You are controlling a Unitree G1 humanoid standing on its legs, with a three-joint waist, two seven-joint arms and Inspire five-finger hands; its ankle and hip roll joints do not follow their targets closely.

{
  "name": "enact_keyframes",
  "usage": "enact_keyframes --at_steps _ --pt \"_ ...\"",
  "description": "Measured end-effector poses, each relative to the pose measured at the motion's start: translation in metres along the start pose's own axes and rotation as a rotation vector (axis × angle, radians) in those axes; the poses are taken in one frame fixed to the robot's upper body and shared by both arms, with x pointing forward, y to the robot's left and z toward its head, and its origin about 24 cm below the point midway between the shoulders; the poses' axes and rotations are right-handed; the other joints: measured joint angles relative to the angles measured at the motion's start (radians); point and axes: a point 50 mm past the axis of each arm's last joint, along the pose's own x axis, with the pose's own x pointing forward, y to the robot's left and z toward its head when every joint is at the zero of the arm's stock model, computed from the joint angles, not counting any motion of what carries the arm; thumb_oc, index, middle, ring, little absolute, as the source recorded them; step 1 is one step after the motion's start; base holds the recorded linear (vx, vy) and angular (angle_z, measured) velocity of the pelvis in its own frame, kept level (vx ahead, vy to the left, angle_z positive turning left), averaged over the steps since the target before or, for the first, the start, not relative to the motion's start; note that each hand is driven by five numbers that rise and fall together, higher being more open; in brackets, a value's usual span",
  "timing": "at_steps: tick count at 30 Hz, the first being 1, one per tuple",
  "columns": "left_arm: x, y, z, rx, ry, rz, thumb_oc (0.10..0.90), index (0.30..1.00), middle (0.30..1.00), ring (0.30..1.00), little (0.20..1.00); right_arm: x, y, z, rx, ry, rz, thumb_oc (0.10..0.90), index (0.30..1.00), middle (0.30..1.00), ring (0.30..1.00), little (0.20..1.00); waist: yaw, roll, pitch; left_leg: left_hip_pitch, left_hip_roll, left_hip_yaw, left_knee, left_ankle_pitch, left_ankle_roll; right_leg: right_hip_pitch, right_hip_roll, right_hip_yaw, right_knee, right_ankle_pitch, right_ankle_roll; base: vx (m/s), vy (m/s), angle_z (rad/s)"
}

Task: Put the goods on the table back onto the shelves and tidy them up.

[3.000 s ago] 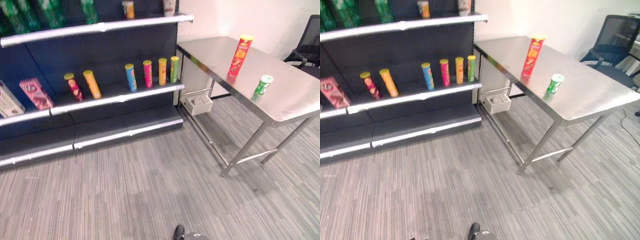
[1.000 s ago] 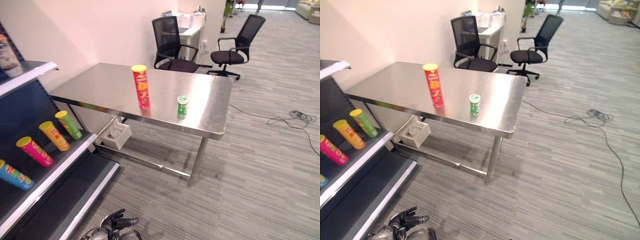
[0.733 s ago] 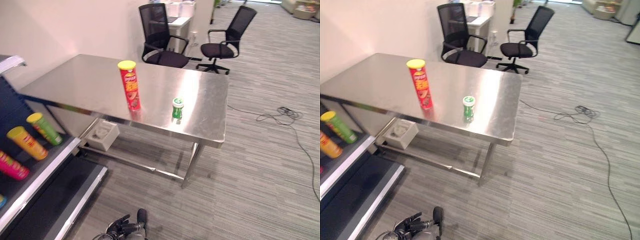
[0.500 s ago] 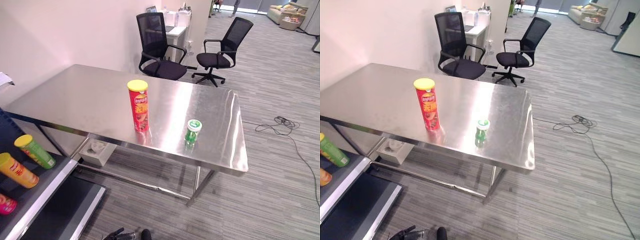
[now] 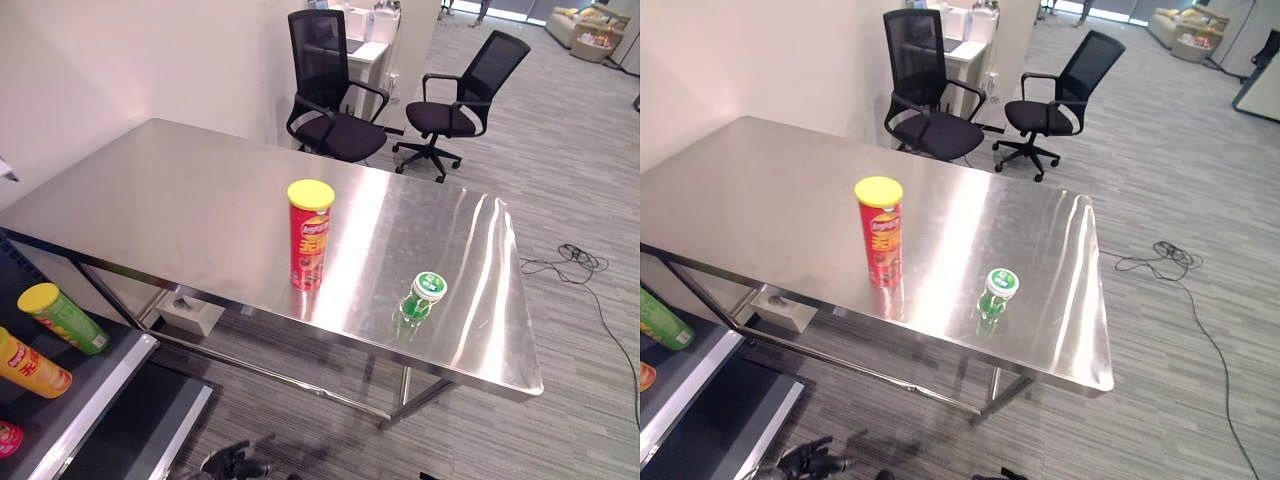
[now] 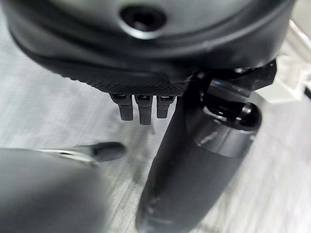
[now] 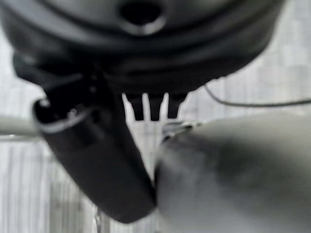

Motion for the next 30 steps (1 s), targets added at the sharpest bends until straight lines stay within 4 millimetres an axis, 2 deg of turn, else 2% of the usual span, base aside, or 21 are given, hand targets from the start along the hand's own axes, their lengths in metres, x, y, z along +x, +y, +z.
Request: enact_keyframes --at_steps 2,6,7,8,9,10,11,12,13,14,15,16,17,19,20,21,23,25,26,28,30 --pt "-0.001 0.001 -0.008 -0.002 0.021 0.001 0.800 0.900 0.900 0.900 0.900 -0.001 -0.010 -0.006 0.034 0.008 -0.013 0.800 0.900 0.900 0.900 0.900 -0.008 0.011 -0.007 0.007 0.019 0.007 0.005 -0.006 -0.016 0.016 0.023 0.004 -0.037 0.013 -0.017 0.00 -0.045 -0.19" --pt "0.000 -0.006 0.001 0.047 -0.002 -0.039 0.800 0.900 0.900 0.900 0.900 -0.005 -0.033 -0.014 0.054 0.026 -0.071 0.800 0.900 0.900 0.900 0.900 -0.040 0.024 -0.016 0.005 0.062 0.029 0.040 -0.022 -0.042 0.034 0.068 0.029 -0.072 0.029 -0.047 -0.03 -0.075 -0.25" --pt "0.001 -0.008 0.001 0.088 0.002 -0.057 0.800 0.900 0.900 0.900 0.900 -0.012 -0.061 -0.026 0.143 0.048 -0.138 0.800 0.900 0.900 0.900 0.900 -0.080 0.032 -0.015 0.003 0.076 0.047 0.050 -0.030 -0.055 0.024 0.078 0.046 -0.068 0.018 -0.056 -0.01 -0.084 -0.36" --pt "0.001 -0.010 -0.001 0.108 0.013 -0.067 0.800 0.900 0.900 0.900 0.900 -0.018 -0.077 -0.035 0.175 0.069 -0.187 0.800 0.900 0.900 0.900 0.900 -0.082 0.040 -0.016 0.004 0.080 0.061 0.049 -0.032 -0.057 0.019 0.081 0.057 -0.068 0.017 -0.059 0.00 -0.057 -0.57" --pt "0.001 -0.013 0.003 0.147 0.001 -0.095 0.800 0.900 0.900 0.900 0.900 -0.043 -0.136 -0.056 0.285 0.143 -0.363 0.800 0.900 0.900 0.900 0.900 -0.120 0.054 -0.012 0.005 0.092 0.083 0.049 -0.034 -0.061 0.011 0.091 0.076 -0.076 0.023 -0.061 0.03 -0.103 -0.51" --pt "0.001 -0.015 0.007 0.153 -0.009 -0.105 0.800 0.900 0.900 0.900 0.900 -0.065 -0.174 -0.064 0.360 0.134 -0.489 0.800 0.900 0.900 0.900 0.900 -0.140 0.071 -0.009 0.008 0.095 0.088 0.049 -0.035 -0.062 0.014 0.096 0.085 -0.081 0.023 -0.063 0.02 -0.072 -0.58" --pt "0.000 -0.009 0.006 0.188 -0.026 -0.109 0.800 0.900 0.900 0.900 0.900 -0.103 -0.236 -0.038 0.617 -0.063 -0.649 0.800 0.900 0.900 0.900 0.900 -0.188 0.091 0.000 0.018 0.105 0.111 0.053 -0.040 -0.071 0.016 0.103 0.106 -0.082 0.024 -0.065 0.02 -0.078 -0.40" --pt "0.000 -0.009 0.001 0.215 -0.009 -0.094 0.800 0.900 0.900 0.900 0.900 -0.146 -0.283 -0.016 0.595 -0.278 -0.813 0.800 0.900 0.900 0.900 0.900 -0.216 0.110 0.003 0.028 0.110 0.113 0.055 -0.044 -0.078 0.042 0.110 0.112 -0.092 0.030 -0.069 0.02 -0.005 -0.38" --pt "0.000 -0.008 0.009 0.226 -0.044 -0.083 0.800 0.900 0.900 0.900 0.900 -0.168 -0.300 0.004 0.577 -0.413 -0.881 0.800 0.900 0.900 0.900 0.900 -0.216 0.112 0.004 0.025 0.117 0.114 0.055 -0.045 -0.086 0.031 0.116 0.115 -0.090 0.027 -0.071 0.05 0.023 -0.19" --pt "-0.001 -0.015 0.001 0.246 -0.048 -0.104 0.800 0.900 0.900 0.900 0.900 -0.213 -0.300 0.051 0.498 -0.724 -0.941 0.800 0.900 0.900 0.900 0.900 -0.255 0.136 0.008 0.022 0.125 0.116 0.050 -0.047 -0.106 0.030 0.126 0.119 -0.093 0.025 -0.077 0.02 0.035 -0.12" --pt "-0.002 -0.022 -0.009 0.241 -0.043 -0.113 0.800 0.900 0.900 0.900 0.900 -0.253 -0.283 0.084 0.342 -0.999 -1.029 0.800 0.900 0.900 0.900 0.900 -0.272 0.160 0.003 0.027 0.123 0.115 0.036 -0.045 -0.112 0.038 0.127 0.117 -0.107 0.034 -0.081 0.02 0.015 -0.23" --pt "-0.002 -0.033 -0.014 0.224 -0.042 -0.129 0.800 0.900 0.900 0.900 0.900 -0.284 -0.267 0.114 0.198 -1.210 -1.113 0.800 0.900 0.900 0.900 0.900 -0.288 0.169 0.000 0.028 0.124 0.129 0.035 -0.046 -0.113 0.024 0.130 0.132 -0.106 0.035 -0.082 -0.02 0.000 -0.20" --pt "-0.002 -0.044 -0.013 0.221 -0.042 -0.149 0.800 0.900 0.900 0.900 0.900 -0.301 -0.255 0.135 0.094 -1.333 -1.157 0.800 0.900 0.900 0.900 0.900 -0.287 0.165 -0.001 0.023 0.128 0.130 0.035 -0.047 -0.112 0.019 0.133 0.136 -0.101 0.035 -0.084 0.00 0.004 -0.18" --pt "-0.002 -0.060 -0.012 0.224 -0.051 -0.194 0.800 0.900 0.900 0.900 0.900 -0.312 -0.238 0.160 0.001 -1.420 -1.207 0.800 0.900 0.900 0.900 0.900 -0.262 0.135 -0.008 -0.001 0.132 0.126 0.032 -0.045 -0.115 -0.017 0.138 0.136 -0.078 0.034 -0.086 -0.01 0.002 0.04" --pt "-0.003 -0.064 -0.014 0.221 -0.048 -0.208 0.800 0.900 0.900 0.900 0.900 -0.318 -0.230 0.166 -0.011 -1.470 -1.219 0.800 0.900 0.900 0.900 0.900 -0.255 0.132 -0.010 -0.009 0.132 0.125 0.030 -0.040 -0.118 -0.023 0.138 0.134 -0.071 0.035 -0.084 -0.02 0.002 0.08" --pt "-0.003 -0.065 -0.014 0.217 -0.046 -0.207 0.800 0.900 0.900 0.900 0.900 -0.333 -0.207 0.184 -0.043 -1.612 -1.221 0.800 0.900 0.900 0.900 0.900 -0.246 0.139 -0.014 -0.014 0.129 0.126 0.029 -0.019 -0.107 -0.029 0.136 0.136 -0.071 0.042 -0.080 -0.05 -0.004 0.08" --pt "-0.003 -0.062 -0.017 0.209 -0.037 -0.197 0.800 0.900 0.900 0.900 0.900 -0.347 -0.180 0.198 -0.058 -1.764 -1.176 0.800 0.900 0.900 0.900 0.900 -0.229 0.150 -0.023 -0.009 0.125 0.125 0.025 -0.012 -0.097 -0.021 0.133 0.132 -0.074 0.043 -0.079 -0.03 0.002 0.03" --pt "-0.002 -0.058 -0.020 0.218 -0.018 -0.183 0.800 0.900 0.900 0.900 0.900 -0.361 -0.134 0.219 -0.060 -2.000 -0.999 0.800 0.900 0.900 0.900 0.900 -0.224 0.163 -0.030 0.003 0.120 0.123 0.013 -0.004 -0.093 -0.006 0.132 0.131 -0.096 0.057 -0.078 -0.04 -0.001 0.10" --pt "-0.002 -0.060 -0.017 0.230 -0.029 -0.191 0.800 0.900 0.900 0.900 0.900 -0.364 -0.118 0.225 -0.095 -2.072 -0.909 0.800 0.900 0.900 0.900 0.900 -0.200 0.158 -0.028 0.003 0.117 0.107 0.011 -0.006 -0.094 0.010 0.127 0.103 -0.107 0.061 -0.080 -0.03 0.001 0.24" --pt "-0.002 -0.059 -0.014 0.229 -0.038 -0.185 0.800 0.900 0.900 0.900 0.900 -0.359 -0.093 0.239 -0.175 -2.118 -0.734 0.800 0.900 0.900 0.900 0.900 -0.194 0.152 -0.031 0.007 0.117 0.095 0.015 -0.002 -0.093 0.013 0.128 0.096 -0.105 0.061 -0.079 -0.03 -0.008 0.31" --pt "-0.001 -0.062 -0.006 0.256 -0.065 -0.204 0.800 0.900 0.900 0.900 0.900 -0.351 -0.069 0.252 -0.353 -2.079 -0.517 0.800 0.900 0.900 0.900 0.900 -0.129 0.138 -0.026 -0.016 0.114 0.070 0.014 0.000 -0.094 0.015 0.125 0.071 -0.114 0.059 -0.076 -0.04 -0.010 0.44"
